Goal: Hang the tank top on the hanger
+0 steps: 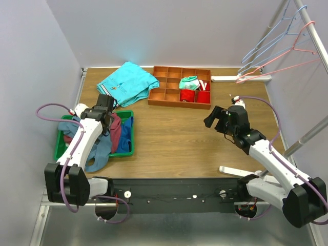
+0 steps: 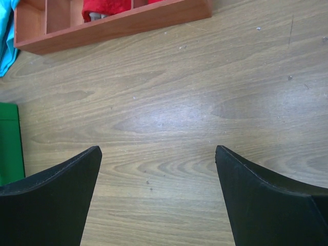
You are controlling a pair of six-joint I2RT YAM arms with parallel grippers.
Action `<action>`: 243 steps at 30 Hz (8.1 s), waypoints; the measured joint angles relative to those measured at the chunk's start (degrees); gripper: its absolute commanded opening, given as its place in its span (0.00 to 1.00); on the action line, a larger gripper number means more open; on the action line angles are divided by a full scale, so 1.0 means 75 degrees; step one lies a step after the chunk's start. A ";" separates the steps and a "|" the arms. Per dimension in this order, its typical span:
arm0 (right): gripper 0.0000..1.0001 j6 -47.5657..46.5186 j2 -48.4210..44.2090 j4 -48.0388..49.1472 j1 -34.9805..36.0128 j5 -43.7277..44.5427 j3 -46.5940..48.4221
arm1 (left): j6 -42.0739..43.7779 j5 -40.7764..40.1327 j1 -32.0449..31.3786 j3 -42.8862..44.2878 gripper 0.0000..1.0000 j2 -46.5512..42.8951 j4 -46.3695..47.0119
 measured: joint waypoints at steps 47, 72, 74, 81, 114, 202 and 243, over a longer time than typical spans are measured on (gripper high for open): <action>1.00 -0.0160 -0.0096 -0.0545 0.0000 -0.0143 0.1399 | 0.5240 0.3637 -0.4339 0.3057 0.21 -0.0376 0.3133; 0.80 -0.0023 0.3354 0.0251 0.3413 0.0391 0.1699 | 0.3072 0.2468 -0.4226 -0.1110 0.66 -0.0787 0.3083; 0.79 0.0023 0.3611 0.0350 0.3468 0.0487 0.1740 | 0.3072 0.2361 -0.4223 -0.1113 0.65 -0.0644 0.3077; 0.66 0.0128 0.4025 0.0513 0.3468 0.0621 0.1714 | 0.3075 0.1947 -0.4220 -0.1043 0.61 0.0699 0.3153; 0.01 -0.0507 0.2745 -0.0297 0.3468 0.1317 0.4663 | 0.3745 0.0338 -0.3765 0.2232 0.00 0.0058 0.2567; 0.92 0.2527 -0.1746 -0.0667 0.3468 0.3002 -0.1751 | 0.9291 0.6339 -0.6015 1.0797 0.41 0.7125 0.5444; 0.93 0.2465 -0.1606 -0.0778 0.3468 0.3072 -0.1751 | 0.9731 0.6047 -0.6012 0.9853 0.44 0.7178 0.5849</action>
